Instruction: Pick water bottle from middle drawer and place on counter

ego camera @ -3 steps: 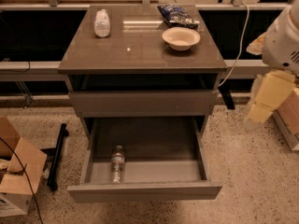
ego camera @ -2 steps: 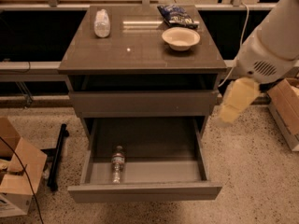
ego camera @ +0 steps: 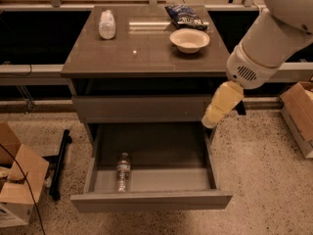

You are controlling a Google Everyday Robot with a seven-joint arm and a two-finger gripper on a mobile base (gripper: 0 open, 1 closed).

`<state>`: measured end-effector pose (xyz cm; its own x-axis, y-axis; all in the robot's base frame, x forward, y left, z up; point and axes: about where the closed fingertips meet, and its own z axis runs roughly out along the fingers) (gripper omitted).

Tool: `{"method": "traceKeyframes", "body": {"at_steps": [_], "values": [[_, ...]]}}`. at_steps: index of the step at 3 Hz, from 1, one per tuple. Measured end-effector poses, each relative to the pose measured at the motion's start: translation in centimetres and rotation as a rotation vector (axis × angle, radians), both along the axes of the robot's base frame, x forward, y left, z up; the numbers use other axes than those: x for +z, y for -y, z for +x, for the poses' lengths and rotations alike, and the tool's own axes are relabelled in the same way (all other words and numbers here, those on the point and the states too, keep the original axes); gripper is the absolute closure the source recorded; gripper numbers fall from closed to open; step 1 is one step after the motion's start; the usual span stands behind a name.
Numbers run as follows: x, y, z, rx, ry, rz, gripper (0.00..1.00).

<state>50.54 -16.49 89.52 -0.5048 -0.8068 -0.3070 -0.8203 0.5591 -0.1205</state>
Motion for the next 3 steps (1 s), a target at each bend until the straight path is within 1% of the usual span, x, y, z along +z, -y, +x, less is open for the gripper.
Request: {"method": "traceKeyframes", "body": {"at_steps": [1,2,3], "values": [[-2.0,-0.5,0.2,-0.052,-0.046,0.012,0.00],[-6.6,-3.7,1.4,-0.119,-0.119,0.082,0.00],[-11.0,-7.5,3.1,-0.180,-0.165,0.124,0.00]]}}
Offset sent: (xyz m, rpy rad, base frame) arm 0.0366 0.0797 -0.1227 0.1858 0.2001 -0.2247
